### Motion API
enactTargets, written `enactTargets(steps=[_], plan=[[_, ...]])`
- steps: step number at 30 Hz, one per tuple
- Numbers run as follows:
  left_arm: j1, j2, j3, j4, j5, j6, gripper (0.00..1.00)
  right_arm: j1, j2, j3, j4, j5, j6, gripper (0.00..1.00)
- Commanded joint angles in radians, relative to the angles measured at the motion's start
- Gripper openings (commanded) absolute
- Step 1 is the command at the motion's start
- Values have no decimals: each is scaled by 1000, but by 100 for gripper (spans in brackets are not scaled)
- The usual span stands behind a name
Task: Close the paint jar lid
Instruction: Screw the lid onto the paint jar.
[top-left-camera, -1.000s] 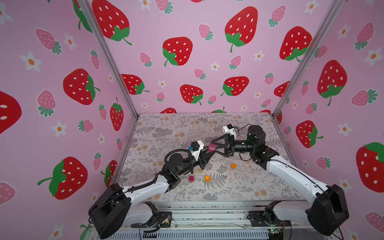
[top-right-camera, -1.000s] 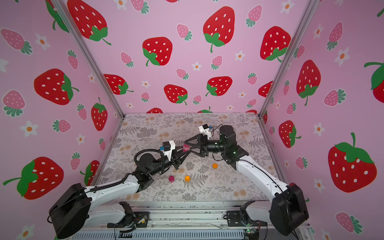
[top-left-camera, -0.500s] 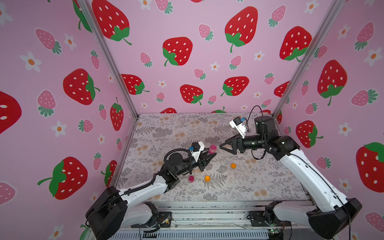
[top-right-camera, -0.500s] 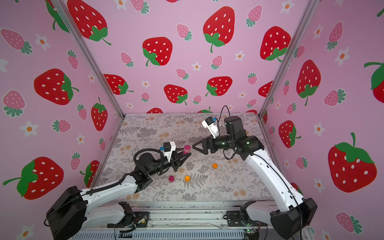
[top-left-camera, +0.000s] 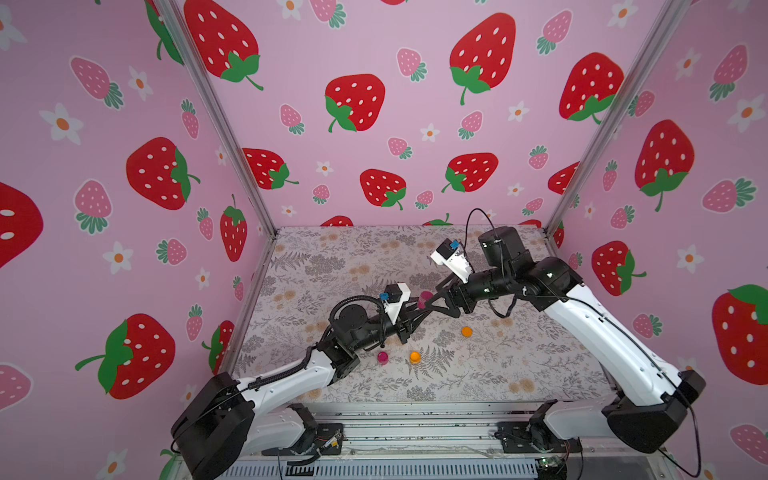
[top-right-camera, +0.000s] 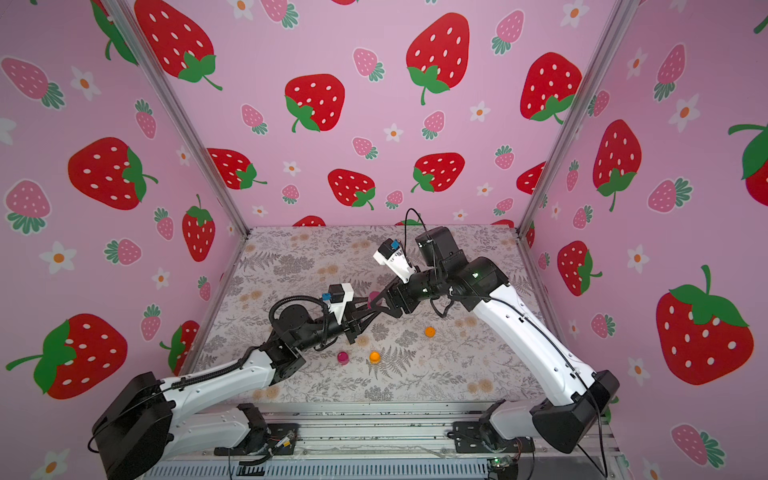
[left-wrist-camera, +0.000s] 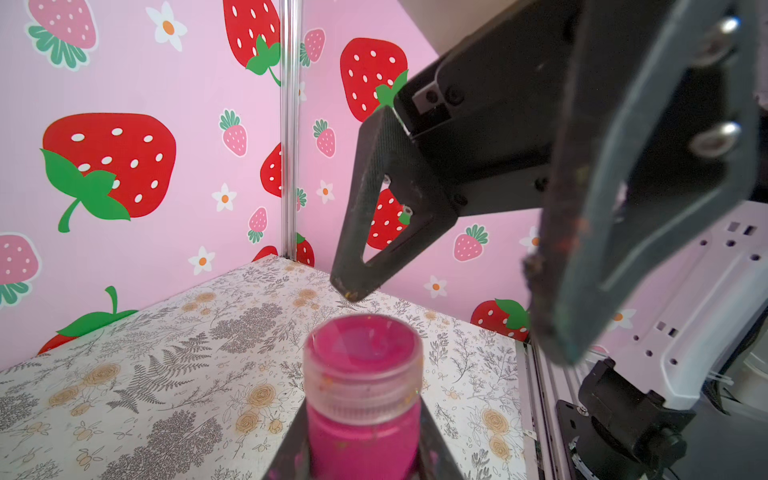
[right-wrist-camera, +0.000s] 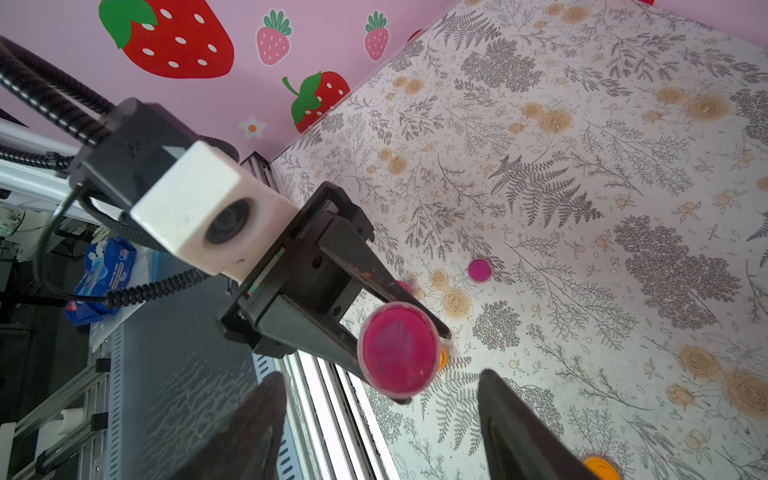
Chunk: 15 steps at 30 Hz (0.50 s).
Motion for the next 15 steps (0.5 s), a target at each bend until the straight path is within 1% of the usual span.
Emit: enactTargets(steps=[1,3,8,15], plan=[[3,-18,45,12,24,-5,28,14,18,29,-58,50,-19,73],[3,-21,44,12,22,-6,28,15,28,36,-58,60,-19,72],[3,-23,42,10,20,-6,28,23,61,74,-72,78,-6,65],[3,-25,46,-1,22,-4,28,31,87,109,-90,101,-5,59]])
